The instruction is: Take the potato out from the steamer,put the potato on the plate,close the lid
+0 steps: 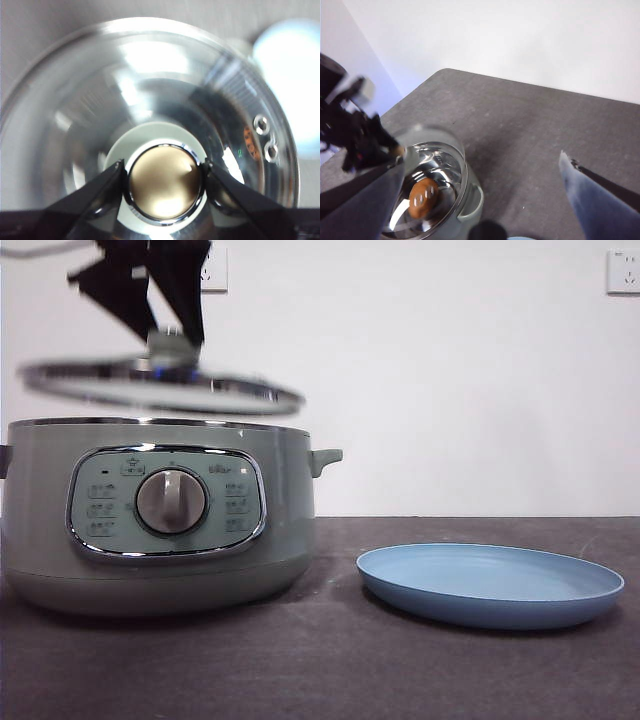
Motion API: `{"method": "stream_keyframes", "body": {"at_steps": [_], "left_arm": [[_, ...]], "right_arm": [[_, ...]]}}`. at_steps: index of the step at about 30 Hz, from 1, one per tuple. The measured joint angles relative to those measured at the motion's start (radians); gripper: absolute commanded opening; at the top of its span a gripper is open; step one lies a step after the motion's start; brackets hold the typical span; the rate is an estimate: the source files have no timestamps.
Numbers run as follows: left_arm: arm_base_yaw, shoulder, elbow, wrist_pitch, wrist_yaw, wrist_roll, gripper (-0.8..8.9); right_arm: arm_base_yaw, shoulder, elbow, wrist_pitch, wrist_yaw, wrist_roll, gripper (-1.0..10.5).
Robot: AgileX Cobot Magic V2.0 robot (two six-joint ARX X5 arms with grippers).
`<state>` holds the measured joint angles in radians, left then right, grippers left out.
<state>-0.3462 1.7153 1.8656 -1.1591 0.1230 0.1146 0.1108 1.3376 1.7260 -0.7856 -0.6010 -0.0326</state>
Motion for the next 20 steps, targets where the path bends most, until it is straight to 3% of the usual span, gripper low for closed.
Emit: {"method": "stream_keyframes", "body": {"at_steps": [9,17,20], "left_arm": [[0.0,0.0,0.349,-0.065,-0.261,0.008,-0.08],[0.0,-0.001,0.666,-0.175,-0.584,0.01,-0.08],[0.0,-0.003,0.736,-0.177,-0.714,0.009,-0.08]], "right_arm": [[0.13,0.0,0.0,-0.011,0.011,0.01,6.6],[0.4,0.099,0.008,-0.007,0.226,0.011,6.4],[0.483,0.193,0.015,-0.011,0.24,0.011,6.2]]}}
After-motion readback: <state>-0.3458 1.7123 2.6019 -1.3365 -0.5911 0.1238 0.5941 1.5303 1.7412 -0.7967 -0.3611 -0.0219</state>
